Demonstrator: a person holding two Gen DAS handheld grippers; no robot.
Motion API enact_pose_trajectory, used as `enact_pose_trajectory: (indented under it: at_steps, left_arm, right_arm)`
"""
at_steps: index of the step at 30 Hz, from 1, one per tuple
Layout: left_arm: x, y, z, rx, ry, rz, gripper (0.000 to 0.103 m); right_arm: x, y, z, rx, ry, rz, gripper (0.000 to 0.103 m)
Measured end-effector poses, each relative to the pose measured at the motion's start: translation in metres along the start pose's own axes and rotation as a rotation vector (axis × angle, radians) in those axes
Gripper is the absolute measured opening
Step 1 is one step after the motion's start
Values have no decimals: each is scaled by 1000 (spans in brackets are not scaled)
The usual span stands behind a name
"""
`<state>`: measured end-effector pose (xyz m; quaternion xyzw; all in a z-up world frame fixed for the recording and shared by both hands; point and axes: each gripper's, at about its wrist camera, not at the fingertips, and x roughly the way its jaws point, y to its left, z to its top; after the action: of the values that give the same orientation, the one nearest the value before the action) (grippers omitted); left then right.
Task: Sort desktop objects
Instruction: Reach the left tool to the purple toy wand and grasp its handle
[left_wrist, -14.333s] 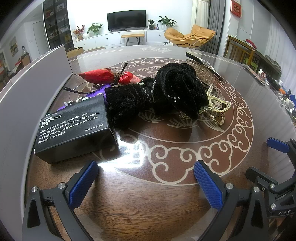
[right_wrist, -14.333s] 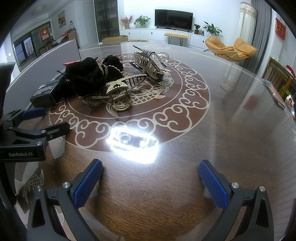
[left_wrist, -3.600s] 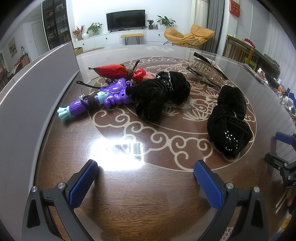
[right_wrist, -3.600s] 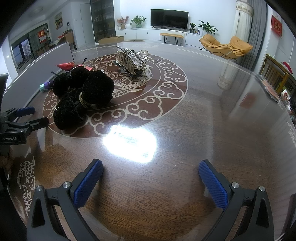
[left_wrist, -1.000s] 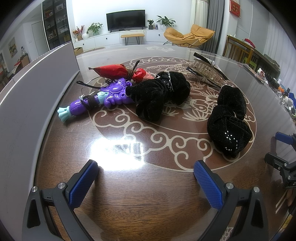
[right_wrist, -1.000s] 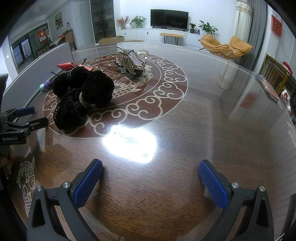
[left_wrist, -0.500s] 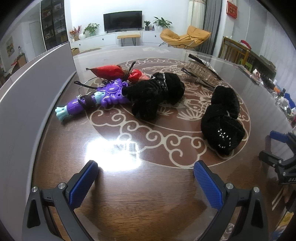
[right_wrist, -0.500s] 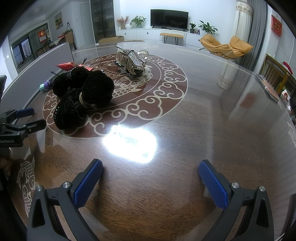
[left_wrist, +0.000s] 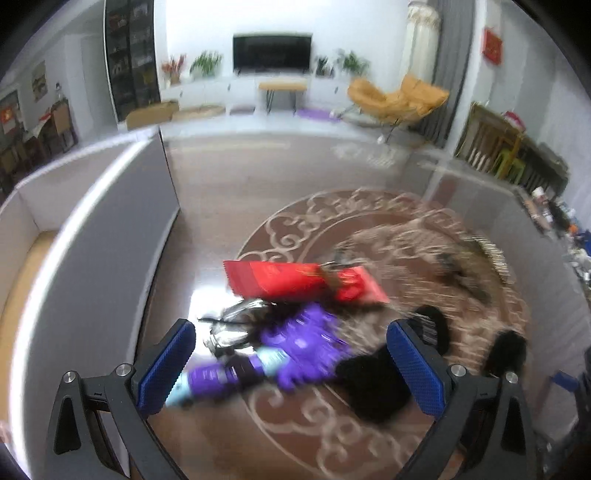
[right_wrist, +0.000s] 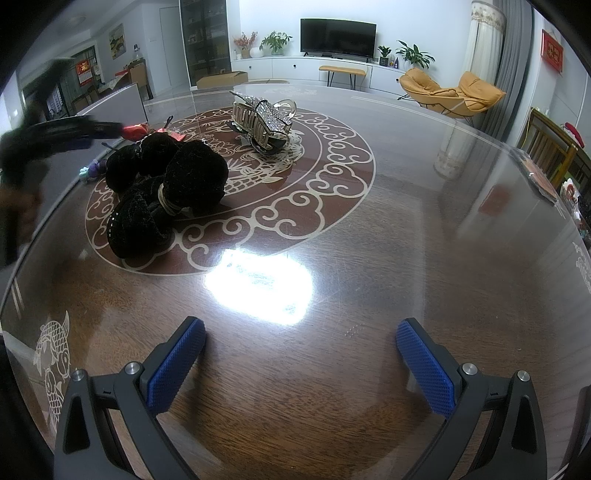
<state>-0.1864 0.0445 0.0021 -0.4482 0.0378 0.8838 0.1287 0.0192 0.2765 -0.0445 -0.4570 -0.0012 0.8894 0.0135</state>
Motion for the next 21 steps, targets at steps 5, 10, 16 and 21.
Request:
enact_pose_trajectory:
  at_steps: [5, 10, 16, 21]
  left_arm:
    - [24, 8, -10, -9, 65, -53, 103]
    - [5, -9, -40, 109, 105, -292, 103]
    - [14, -17, -39, 139, 129, -254, 103]
    - [32, -27, -17, 155, 126, -158, 103]
  right_arm:
    - [0, 0, 0, 0, 0, 0, 103]
    - [0, 0, 0, 0, 0, -1, 103]
    - [0, 0, 0, 1, 0, -1, 103]
    - [0, 0, 0, 1, 0, -1, 103]
